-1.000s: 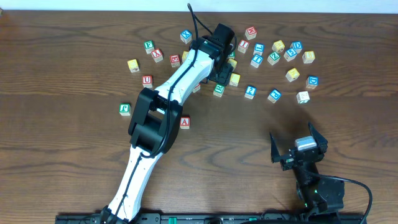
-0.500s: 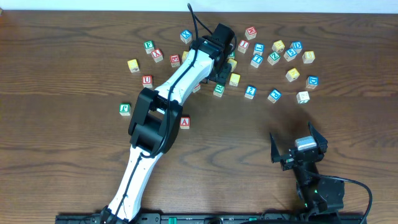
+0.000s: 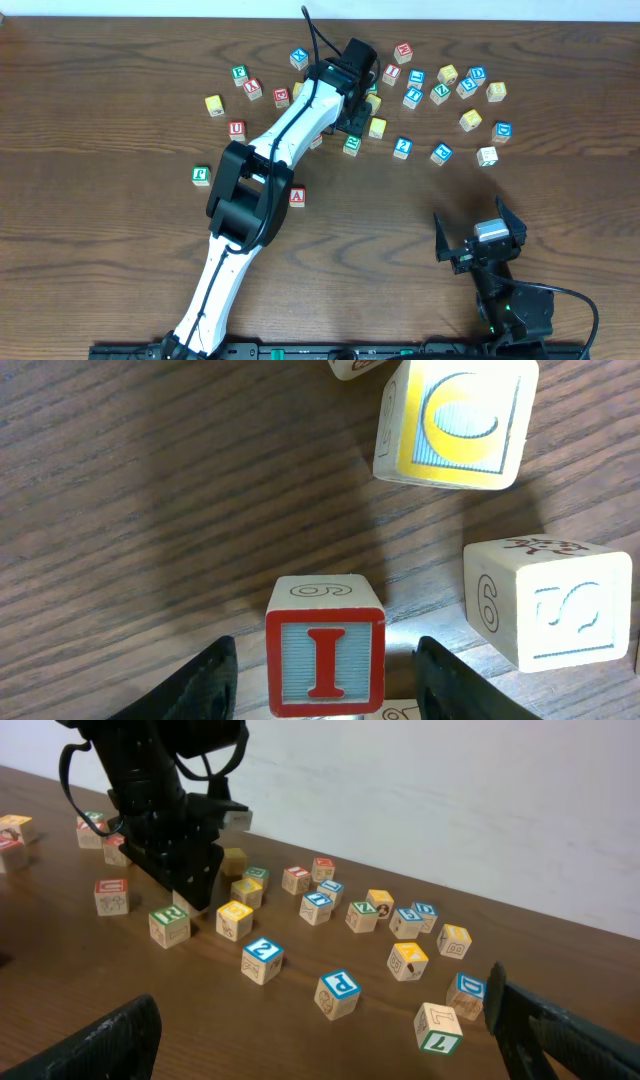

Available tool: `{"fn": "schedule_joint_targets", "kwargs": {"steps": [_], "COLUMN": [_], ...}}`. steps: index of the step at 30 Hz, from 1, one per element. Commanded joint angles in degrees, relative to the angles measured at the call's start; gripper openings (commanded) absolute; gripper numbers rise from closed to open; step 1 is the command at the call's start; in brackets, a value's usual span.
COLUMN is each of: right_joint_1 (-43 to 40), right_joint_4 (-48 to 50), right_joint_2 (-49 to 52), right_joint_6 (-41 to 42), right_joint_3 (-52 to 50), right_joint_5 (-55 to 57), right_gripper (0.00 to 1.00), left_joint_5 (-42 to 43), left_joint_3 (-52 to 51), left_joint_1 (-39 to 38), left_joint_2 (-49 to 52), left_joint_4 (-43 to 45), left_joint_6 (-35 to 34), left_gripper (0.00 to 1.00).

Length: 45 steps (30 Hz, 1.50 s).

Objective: Spell out AI2

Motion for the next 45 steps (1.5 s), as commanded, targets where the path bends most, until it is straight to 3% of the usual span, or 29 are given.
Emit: {"fn": "schedule_joint_targets", "kwargs": {"steps": [1,24,45], "right_joint_1": [-0.6,-0.6,-0.6], "right_joint_4": [-0.2,-0.2,-0.2], "right_joint_2": [-0.3,-0.3,-0.3], "right_joint_6": [0.7,0.7,0.7], "right_joint_3": [-0.1,-0.1,-0.1], "right_joint_5": [0.1,0.1,0.1], "right_gripper": [0.99,0.99,0.99], "left_joint_5": [0.5,0.6,0.6], "left_joint_3": [0.7,0.7,0.7], "left_joint_1": [0.3,0.3,0.3], "left_joint_2": [1.7,1.7,1.7], "left_joint_4": [-0.1,0.9,1.0], "left_joint_6": [1.4,1.4,1.4], "left_gripper": [0.55,0.52,0.37]}}
